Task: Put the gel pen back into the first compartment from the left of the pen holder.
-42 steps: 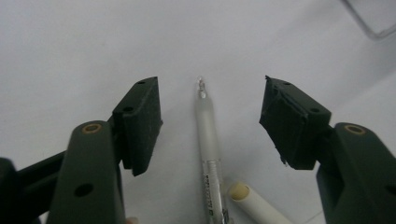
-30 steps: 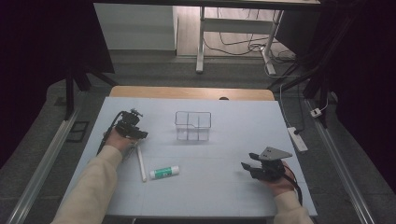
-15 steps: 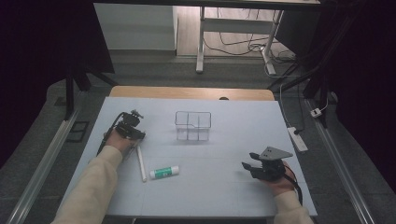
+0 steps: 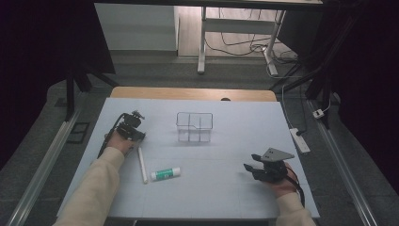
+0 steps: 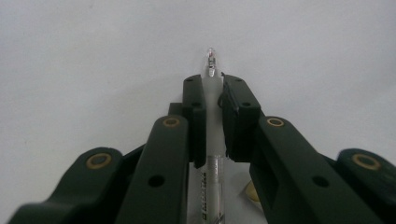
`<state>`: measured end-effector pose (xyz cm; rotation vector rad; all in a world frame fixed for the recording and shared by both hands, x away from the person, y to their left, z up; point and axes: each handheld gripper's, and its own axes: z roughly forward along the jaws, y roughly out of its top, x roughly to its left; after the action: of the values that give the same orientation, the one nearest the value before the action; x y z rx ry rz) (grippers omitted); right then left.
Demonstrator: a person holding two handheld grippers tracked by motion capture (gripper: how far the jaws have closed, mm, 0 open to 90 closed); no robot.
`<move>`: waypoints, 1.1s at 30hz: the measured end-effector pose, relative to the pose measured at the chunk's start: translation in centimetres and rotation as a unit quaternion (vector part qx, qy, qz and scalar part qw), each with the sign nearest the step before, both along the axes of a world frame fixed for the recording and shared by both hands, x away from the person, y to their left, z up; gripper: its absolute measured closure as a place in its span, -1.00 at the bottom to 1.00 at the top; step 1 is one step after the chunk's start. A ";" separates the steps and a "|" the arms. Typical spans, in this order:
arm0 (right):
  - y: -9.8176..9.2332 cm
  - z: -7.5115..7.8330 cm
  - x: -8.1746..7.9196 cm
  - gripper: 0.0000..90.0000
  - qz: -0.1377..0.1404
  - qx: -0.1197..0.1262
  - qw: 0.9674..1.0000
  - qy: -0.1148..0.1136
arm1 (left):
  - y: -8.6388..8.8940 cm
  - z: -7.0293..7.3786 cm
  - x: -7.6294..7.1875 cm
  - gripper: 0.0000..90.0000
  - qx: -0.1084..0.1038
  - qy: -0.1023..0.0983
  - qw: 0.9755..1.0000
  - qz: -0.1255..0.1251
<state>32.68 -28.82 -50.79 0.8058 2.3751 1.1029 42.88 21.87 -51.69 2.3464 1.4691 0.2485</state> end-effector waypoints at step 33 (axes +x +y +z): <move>-0.7 0.2 0.1 0.03 -0.013 0.007 1.000 -0.005 | 2.8 5.6 -4.5 0.79 -0.081 -0.133 0.988 -0.016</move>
<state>32.83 -29.53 -50.54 0.8310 2.3449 1.1120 38.43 24.70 -46.07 2.1129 1.2720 0.4014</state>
